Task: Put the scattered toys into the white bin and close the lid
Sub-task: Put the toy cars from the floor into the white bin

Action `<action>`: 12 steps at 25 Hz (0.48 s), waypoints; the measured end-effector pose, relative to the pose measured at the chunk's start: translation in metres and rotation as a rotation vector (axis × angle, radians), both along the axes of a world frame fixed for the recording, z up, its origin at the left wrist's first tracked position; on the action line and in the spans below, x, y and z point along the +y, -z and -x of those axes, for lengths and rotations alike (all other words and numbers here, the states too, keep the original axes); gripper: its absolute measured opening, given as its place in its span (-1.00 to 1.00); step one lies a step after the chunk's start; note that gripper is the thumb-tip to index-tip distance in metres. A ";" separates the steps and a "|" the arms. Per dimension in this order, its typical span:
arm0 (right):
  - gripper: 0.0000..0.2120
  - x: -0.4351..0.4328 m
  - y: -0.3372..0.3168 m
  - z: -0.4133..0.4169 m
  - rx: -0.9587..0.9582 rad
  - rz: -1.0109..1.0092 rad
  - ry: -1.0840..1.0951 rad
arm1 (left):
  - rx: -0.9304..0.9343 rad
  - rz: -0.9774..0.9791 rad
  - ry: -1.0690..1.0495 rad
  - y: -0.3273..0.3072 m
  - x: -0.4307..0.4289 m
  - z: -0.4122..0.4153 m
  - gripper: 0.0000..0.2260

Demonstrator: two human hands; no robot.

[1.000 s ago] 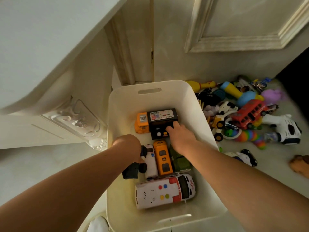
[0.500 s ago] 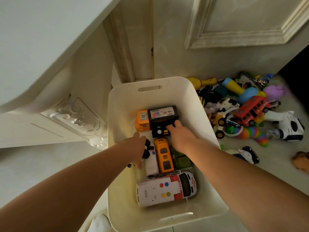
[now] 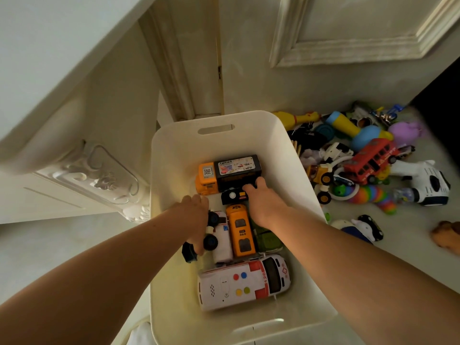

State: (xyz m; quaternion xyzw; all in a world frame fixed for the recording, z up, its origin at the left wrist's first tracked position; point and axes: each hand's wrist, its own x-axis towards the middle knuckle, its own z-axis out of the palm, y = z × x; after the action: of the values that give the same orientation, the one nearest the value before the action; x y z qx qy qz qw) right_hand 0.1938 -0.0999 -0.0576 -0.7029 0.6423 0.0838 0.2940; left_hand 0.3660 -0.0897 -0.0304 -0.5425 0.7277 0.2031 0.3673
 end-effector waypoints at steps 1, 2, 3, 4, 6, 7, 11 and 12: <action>-0.44 0.000 0.000 0.000 0.006 0.006 -0.003 | 0.049 -0.045 -0.066 0.003 0.002 0.001 -0.16; -0.45 0.001 0.000 -0.001 0.012 0.017 -0.005 | 0.084 -0.076 -0.122 0.005 0.003 0.002 -0.16; -0.46 0.001 0.000 -0.001 0.014 0.033 -0.003 | 0.095 -0.085 -0.152 0.005 0.003 0.003 -0.15; -0.49 0.002 0.000 -0.002 0.018 0.053 0.002 | 0.081 -0.068 -0.150 0.003 0.002 0.003 -0.16; -0.58 0.001 -0.001 -0.001 0.045 0.103 0.036 | 0.014 0.051 -0.111 -0.004 -0.005 0.001 -0.22; -0.62 0.001 -0.002 0.000 0.065 0.124 0.066 | -0.003 0.133 -0.121 -0.007 -0.011 -0.001 -0.29; -0.65 -0.001 -0.001 0.003 0.099 0.106 0.109 | 0.144 0.376 -0.360 -0.008 -0.032 -0.004 -0.59; -0.65 0.000 0.000 0.002 0.081 0.090 0.117 | 0.140 0.425 -0.331 -0.005 -0.032 -0.002 -0.60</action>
State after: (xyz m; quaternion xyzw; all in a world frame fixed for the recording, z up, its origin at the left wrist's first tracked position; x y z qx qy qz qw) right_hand 0.1922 -0.1003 -0.0576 -0.6728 0.6966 0.0658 0.2403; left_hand 0.3677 -0.1217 -0.0252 -0.7036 0.6790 0.1402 0.1556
